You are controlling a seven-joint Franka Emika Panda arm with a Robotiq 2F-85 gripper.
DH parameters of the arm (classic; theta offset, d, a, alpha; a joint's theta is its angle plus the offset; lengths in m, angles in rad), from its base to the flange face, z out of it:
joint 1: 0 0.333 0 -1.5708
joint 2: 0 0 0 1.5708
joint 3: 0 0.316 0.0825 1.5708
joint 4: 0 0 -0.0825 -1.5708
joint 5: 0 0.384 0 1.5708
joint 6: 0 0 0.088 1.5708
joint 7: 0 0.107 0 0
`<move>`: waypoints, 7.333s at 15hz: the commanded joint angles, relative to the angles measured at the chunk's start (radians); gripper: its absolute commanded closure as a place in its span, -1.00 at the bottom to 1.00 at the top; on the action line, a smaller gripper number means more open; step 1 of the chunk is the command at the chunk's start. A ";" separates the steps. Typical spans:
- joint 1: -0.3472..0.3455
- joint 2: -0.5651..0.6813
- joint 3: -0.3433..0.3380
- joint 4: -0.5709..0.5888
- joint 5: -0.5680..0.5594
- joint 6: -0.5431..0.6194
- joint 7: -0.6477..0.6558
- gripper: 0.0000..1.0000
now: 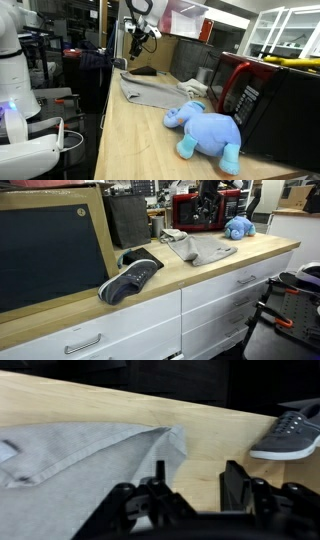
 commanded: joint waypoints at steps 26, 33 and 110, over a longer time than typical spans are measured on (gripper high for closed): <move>-0.160 0.333 0.023 0.216 -0.461 -0.018 -0.878 -1.00; -0.152 0.229 0.011 0.031 -0.487 -0.003 -1.109 -1.00; -0.179 -0.138 -0.141 -0.343 -0.572 0.037 -1.517 0.98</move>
